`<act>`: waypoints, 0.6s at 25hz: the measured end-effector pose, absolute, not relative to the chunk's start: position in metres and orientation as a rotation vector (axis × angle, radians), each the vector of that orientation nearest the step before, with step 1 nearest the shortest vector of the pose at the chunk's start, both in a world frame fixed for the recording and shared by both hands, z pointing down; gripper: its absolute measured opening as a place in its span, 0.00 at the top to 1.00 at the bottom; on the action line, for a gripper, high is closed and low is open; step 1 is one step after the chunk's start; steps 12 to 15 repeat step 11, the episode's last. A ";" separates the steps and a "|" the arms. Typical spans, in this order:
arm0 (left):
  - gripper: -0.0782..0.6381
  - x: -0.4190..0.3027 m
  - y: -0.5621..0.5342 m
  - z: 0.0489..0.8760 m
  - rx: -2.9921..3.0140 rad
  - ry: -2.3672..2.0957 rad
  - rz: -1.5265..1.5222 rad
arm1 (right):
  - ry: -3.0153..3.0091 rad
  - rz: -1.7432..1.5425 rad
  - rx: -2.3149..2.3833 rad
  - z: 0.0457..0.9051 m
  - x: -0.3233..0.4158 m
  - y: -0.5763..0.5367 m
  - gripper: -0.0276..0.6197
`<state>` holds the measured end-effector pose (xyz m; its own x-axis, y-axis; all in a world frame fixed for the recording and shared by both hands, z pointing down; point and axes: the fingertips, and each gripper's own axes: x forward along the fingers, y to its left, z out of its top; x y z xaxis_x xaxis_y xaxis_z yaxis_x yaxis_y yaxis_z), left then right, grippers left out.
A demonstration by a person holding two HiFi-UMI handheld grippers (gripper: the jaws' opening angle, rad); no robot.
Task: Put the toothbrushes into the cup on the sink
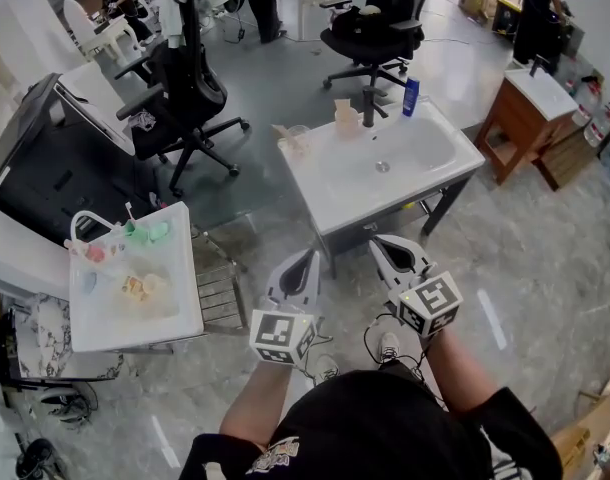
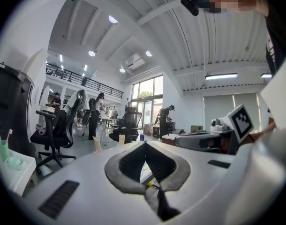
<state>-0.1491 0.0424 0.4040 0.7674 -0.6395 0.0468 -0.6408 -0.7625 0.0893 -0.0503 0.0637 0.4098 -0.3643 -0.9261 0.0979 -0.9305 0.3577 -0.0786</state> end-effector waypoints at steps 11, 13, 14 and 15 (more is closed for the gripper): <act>0.88 -0.149 0.041 0.401 2.860 -1.041 0.015 | -2.559 0.187 1.748 0.407 -0.050 0.061 0.95; 0.88 -0.149 0.041 0.401 2.860 -1.041 0.015 | -2.559 0.187 1.748 0.407 -0.050 0.061 0.95; 0.88 -0.149 0.041 0.401 2.860 -1.041 0.015 | -2.559 0.187 1.748 0.407 -0.050 0.061 0.95; 0.88 -0.149 0.041 0.401 2.860 -1.041 0.015 | -2.559 0.187 1.748 0.407 -0.050 0.061 0.95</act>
